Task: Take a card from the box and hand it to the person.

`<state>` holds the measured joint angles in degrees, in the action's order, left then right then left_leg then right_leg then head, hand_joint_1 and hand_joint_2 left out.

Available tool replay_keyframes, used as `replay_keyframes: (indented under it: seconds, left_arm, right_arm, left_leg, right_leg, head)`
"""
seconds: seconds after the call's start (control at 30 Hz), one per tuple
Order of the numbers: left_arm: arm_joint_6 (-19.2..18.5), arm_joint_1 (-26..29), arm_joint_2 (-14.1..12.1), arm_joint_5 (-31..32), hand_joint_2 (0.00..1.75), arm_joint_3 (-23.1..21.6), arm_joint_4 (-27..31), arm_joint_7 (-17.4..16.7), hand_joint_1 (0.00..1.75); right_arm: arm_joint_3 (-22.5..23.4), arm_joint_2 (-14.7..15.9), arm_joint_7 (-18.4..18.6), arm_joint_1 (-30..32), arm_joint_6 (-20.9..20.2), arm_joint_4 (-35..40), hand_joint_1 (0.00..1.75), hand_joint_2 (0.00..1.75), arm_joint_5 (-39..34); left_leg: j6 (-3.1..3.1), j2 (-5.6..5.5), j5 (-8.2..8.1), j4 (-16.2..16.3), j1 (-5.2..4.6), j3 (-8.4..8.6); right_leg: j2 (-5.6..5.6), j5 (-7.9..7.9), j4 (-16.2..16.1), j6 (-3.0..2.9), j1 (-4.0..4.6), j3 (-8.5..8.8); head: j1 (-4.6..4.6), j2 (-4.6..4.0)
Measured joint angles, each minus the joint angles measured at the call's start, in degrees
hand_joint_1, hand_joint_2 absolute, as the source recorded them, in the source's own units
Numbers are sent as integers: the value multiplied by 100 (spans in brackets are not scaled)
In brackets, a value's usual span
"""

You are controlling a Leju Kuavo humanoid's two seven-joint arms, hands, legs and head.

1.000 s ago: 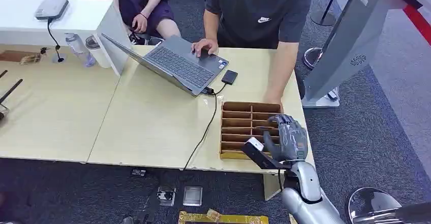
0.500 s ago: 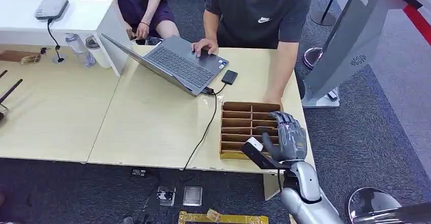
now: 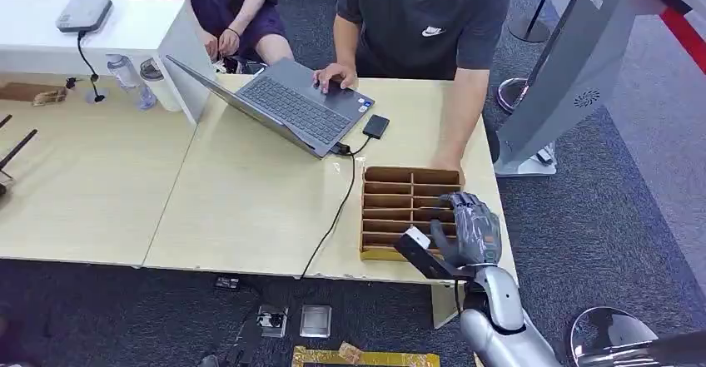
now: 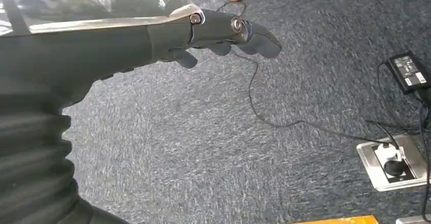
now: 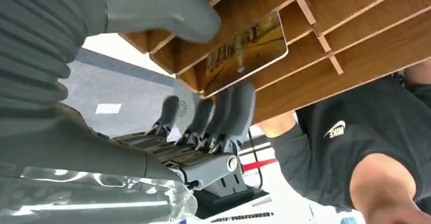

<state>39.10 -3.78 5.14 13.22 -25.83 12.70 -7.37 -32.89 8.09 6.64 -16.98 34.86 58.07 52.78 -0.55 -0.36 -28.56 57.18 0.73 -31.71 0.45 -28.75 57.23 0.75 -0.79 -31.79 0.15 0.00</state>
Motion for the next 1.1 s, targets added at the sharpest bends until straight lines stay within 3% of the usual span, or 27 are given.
replay_keyframes:
  seconds: [0.03,1.1]
  left_arm:
    - [0,0,0,0,175,0,0,0,0]
    - [-20,1,2,-120,175,-20,0,87,0]
  right_arm:
    - [0,0,2,0,0,-7,175,175,0]
    - [-26,46,70,-48,157,208,175,175,37]
  left_leg:
    - [0,0,0,0,0,0]
    - [0,0,0,0,0,0]
  right_leg:
    - [0,0,0,0,0,0]
    - [0,0,0,0,0,0]
  head:
    - [0,0]
    - [-2,0]
